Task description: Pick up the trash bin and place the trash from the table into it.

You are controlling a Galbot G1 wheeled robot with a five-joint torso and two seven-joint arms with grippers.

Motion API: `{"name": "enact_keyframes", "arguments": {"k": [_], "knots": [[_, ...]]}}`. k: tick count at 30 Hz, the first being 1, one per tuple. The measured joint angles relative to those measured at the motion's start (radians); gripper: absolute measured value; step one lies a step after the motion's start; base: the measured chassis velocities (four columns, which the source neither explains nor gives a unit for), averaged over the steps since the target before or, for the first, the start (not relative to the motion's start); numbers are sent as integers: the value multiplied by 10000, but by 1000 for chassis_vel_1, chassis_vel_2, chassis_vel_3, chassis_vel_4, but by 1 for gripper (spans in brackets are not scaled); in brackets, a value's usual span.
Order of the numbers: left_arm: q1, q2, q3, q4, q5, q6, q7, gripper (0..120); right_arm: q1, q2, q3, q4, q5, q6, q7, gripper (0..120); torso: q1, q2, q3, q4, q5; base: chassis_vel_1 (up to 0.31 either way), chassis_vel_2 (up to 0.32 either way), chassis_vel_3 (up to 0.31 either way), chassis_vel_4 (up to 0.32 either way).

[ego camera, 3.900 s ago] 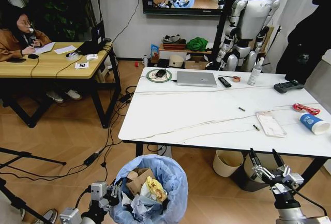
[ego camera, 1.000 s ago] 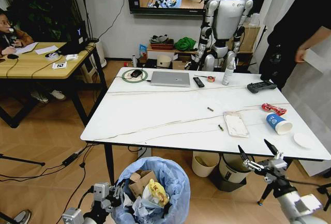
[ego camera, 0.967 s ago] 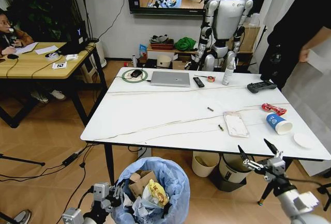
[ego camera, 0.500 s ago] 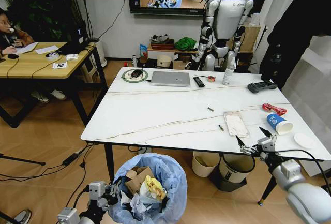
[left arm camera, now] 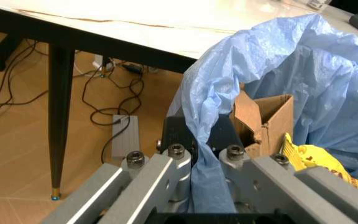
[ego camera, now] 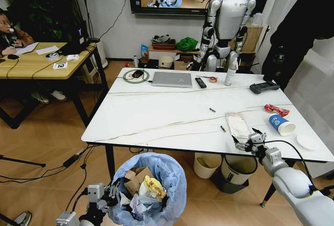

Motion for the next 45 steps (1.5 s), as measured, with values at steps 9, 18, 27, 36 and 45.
{"name": "enact_keyframes", "arguments": {"k": [9, 18, 27, 36, 45], "knots": [[61, -187, -19, -102, 71, 1, -1, 0, 742, 107, -481, -854, 51, 345, -214, 100, 0, 0, -1, -1, 0, 0, 0, 0, 0], [109, -297, -50, -171, 111, 1, -1, 0, 1068, 156, -655, -1439, 20, 607, -469, 73, 0, 0, -1, -1, -1, 0, 0, 0, 0], [53, -316, -101, -104, 109, -5, -1, 0, 1065, 155, -759, -1538, 81, 685, -540, 41, 0, 0, -1, -1, -1, 0, 0, 0, 0], [9, -192, -150, -146, 26, 6, -32, 0, 1244, 166, -974, -1607, 347, 654, -583, 10, 0, 1, -1, -1, -1, 0, 0, 0, 0], [26, -26, -163, -188, -42, 18, -55, 0, 1286, 161, -1034, -1650, 449, 600, -608, 0, -2, 1, -1, -1, 0, 0, 0, 0, 0]]}}
